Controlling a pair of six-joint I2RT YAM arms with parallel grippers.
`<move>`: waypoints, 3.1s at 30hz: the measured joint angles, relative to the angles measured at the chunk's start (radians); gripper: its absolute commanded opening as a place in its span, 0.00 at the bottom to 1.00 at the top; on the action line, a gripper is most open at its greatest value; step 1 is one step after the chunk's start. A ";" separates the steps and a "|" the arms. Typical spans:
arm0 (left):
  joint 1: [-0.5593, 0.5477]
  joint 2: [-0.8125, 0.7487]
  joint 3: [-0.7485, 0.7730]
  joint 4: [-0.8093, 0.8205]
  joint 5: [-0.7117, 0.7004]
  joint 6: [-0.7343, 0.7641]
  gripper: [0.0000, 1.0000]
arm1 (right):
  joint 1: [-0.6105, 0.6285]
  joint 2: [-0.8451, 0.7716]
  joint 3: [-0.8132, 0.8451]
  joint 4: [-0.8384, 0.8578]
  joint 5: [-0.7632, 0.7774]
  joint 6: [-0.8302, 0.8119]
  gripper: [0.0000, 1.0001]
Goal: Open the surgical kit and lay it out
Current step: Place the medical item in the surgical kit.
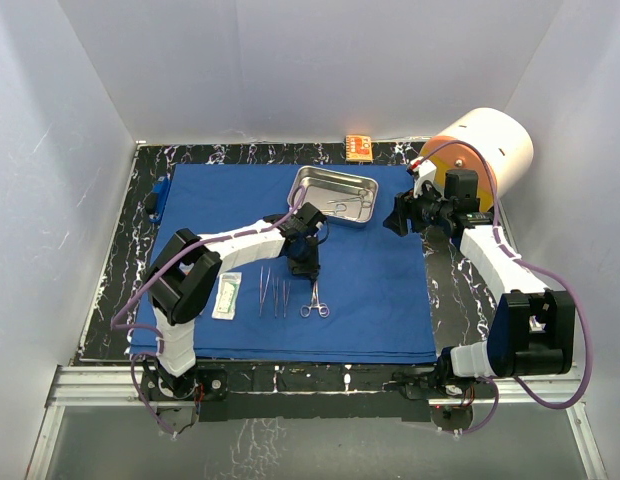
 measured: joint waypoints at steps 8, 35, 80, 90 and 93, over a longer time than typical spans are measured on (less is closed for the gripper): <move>-0.001 0.000 -0.010 0.013 -0.002 0.015 0.29 | 0.000 0.003 0.000 0.000 -0.006 0.000 0.56; -0.038 -0.026 -0.059 0.076 -0.047 0.076 0.18 | 0.000 0.003 0.000 -0.001 -0.015 0.000 0.56; -0.079 -0.055 -0.101 0.119 -0.068 0.259 0.20 | 0.000 0.003 0.000 -0.002 -0.023 -0.001 0.56; -0.082 -0.056 -0.102 0.118 -0.074 0.268 0.18 | 0.000 0.003 0.000 -0.014 -0.029 -0.005 0.56; -0.082 -0.056 -0.101 0.117 -0.075 0.265 0.21 | 0.000 0.003 0.000 -0.024 -0.029 -0.005 0.56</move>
